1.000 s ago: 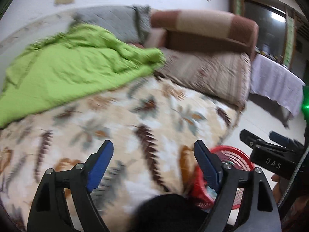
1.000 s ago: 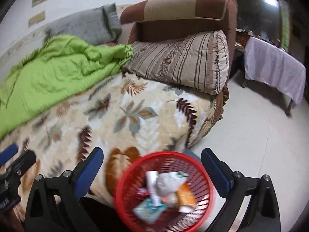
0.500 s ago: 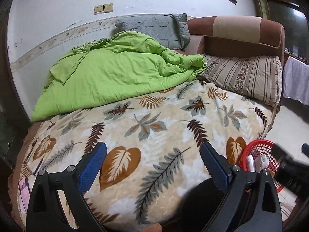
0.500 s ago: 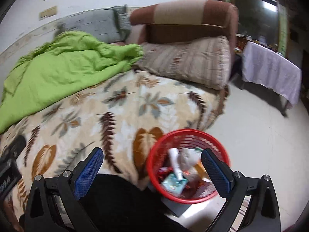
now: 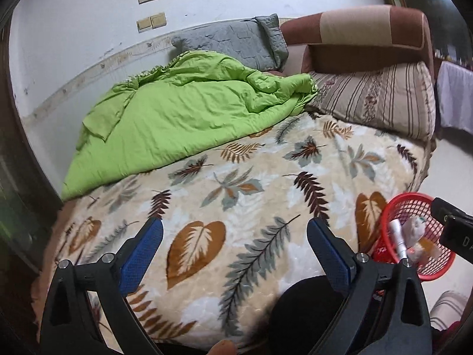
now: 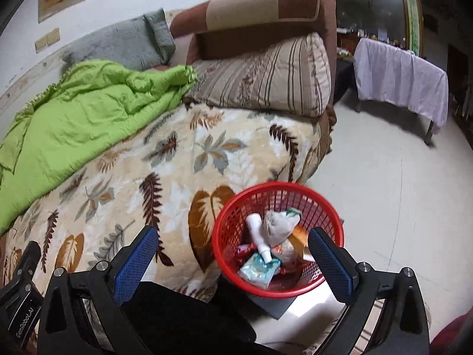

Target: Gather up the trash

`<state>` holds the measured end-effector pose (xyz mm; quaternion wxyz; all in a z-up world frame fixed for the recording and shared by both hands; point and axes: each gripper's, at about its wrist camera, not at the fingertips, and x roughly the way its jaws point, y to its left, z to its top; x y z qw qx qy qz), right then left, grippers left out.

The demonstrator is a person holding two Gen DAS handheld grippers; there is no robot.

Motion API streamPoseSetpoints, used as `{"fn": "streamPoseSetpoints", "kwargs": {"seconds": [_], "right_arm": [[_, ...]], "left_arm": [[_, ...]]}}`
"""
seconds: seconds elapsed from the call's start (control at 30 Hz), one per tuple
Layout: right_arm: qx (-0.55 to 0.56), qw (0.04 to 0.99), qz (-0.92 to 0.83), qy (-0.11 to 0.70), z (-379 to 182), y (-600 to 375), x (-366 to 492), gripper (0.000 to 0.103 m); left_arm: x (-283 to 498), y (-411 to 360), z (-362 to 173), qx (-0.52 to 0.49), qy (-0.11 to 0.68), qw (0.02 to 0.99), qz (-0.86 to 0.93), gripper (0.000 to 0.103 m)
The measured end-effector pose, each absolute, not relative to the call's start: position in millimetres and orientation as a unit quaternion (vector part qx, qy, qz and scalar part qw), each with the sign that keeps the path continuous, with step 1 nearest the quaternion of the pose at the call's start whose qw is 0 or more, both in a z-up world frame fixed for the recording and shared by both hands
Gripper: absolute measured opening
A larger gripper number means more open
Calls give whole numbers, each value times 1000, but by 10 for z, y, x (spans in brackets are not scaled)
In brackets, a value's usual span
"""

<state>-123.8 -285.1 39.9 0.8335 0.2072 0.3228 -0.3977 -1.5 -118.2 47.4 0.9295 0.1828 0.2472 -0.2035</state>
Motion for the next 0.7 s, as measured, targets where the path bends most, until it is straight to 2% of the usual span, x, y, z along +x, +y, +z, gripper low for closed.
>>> {"fn": "streamPoseSetpoints", "kwargs": {"seconds": [0.17,0.37,0.7], "right_arm": [[208,831,-400,326,361,-2878,-1233,103],[215,819,-409,338,287,-2964,-1209,102],[204,821,-411,340,272,-2951,-1177,102]], "left_arm": [[6,-1224,443,186,249,931,-192,97],[68,-1172,431,134,262,924,-245,97],[105,-1231,346,155,264,924,-227,97]]}}
